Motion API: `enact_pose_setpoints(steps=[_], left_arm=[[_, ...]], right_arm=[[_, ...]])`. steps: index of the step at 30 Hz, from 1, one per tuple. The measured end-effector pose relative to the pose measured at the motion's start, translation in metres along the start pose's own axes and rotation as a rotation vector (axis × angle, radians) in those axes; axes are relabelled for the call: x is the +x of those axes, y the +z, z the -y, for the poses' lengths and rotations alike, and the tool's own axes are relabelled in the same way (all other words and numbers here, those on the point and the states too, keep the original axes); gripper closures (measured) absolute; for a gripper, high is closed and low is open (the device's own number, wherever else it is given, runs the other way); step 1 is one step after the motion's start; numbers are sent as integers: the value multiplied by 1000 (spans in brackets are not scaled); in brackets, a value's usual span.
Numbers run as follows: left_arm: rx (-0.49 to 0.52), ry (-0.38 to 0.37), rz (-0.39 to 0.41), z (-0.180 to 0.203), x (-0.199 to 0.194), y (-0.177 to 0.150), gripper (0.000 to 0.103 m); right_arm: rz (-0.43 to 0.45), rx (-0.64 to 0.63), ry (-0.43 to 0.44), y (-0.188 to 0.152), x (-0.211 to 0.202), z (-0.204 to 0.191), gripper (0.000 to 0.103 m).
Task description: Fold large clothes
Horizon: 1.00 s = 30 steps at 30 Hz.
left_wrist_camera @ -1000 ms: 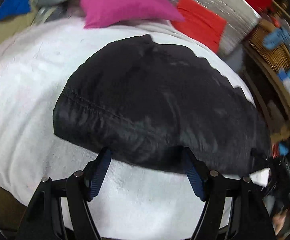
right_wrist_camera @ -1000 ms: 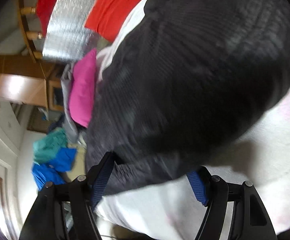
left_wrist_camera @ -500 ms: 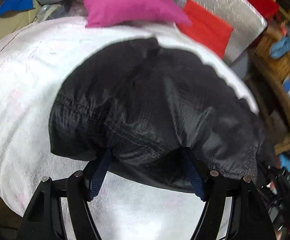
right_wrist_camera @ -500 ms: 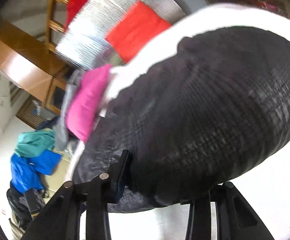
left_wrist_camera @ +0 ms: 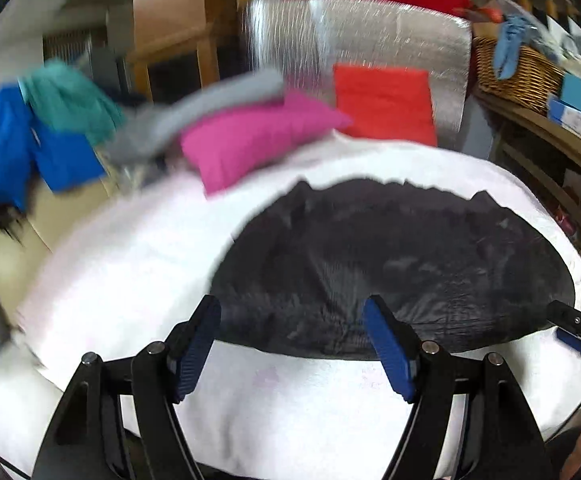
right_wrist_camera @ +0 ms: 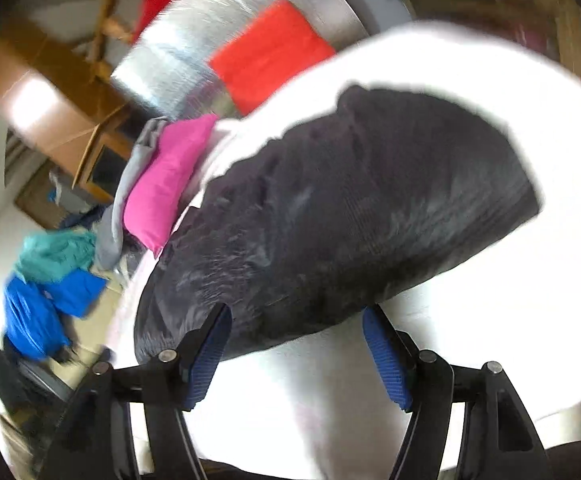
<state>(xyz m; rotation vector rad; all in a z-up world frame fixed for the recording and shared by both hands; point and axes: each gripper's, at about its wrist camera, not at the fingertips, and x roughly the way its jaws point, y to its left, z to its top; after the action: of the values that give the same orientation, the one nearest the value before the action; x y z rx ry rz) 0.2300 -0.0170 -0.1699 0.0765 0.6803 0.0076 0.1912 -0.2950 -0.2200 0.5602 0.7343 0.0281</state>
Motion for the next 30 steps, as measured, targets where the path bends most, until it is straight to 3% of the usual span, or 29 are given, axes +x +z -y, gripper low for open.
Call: enact_pose_setpoints(steps=[5,9,13,17,21,27,30], left_arm=[[67,128,143,0,-67,9,19],[40,83,199,-5,-111,20,19],[33,103,260,-8,-148,27,18],[6,115,319,-14,-195,32,18],[-19,135,362,-22,-229,33,18],[-49,160,417,-35,-275,31,14],[-53,169,442,-38,-293,29,13]], right_arm=[[187,-266,-107,-7,-72,-45,28],[325,-355,-149,-8,-129,-70,25],[428,-353,-136,-6,-180,-91,18],[515,-447,-205,-17,-222,-119,13],[602,-496,-188,-35,-262,-140,9],[588,-486,-159,-49,-292,-164,7],[598,-480,-185,-57,-299,-171,7]])
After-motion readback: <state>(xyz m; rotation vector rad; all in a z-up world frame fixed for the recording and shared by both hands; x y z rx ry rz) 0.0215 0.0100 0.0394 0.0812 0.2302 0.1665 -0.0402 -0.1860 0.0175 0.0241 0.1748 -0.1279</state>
